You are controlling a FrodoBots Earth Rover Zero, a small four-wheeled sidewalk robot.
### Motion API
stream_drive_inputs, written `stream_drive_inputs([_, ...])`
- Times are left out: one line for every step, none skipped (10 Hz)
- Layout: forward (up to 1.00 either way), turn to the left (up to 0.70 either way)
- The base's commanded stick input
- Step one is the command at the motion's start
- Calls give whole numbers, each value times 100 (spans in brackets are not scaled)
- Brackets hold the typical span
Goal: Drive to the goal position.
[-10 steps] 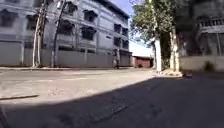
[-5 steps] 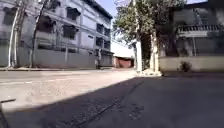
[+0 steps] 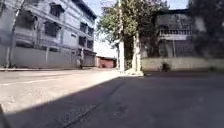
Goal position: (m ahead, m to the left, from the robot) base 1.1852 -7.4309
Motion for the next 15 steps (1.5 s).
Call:
stream_drive_inputs([0, -96])
stream_drive_inputs([0, -96])
stream_drive_inputs([0, -96])
stream_drive_inputs([0, -96])
stream_drive_inputs([0, -96])
stream_drive_inputs([0, -96])
stream_drive_inputs([0, -96])
stream_drive_inputs([0, -96])
stream_drive_inputs([0, -96])
stream_drive_inputs([0, -96])
stream_drive_inputs([0, -96])
stream_drive_inputs([0, -96])
stream_drive_inputs([0, -96])
stream_drive_inputs([0, -96])
stream_drive_inputs([0, -96])
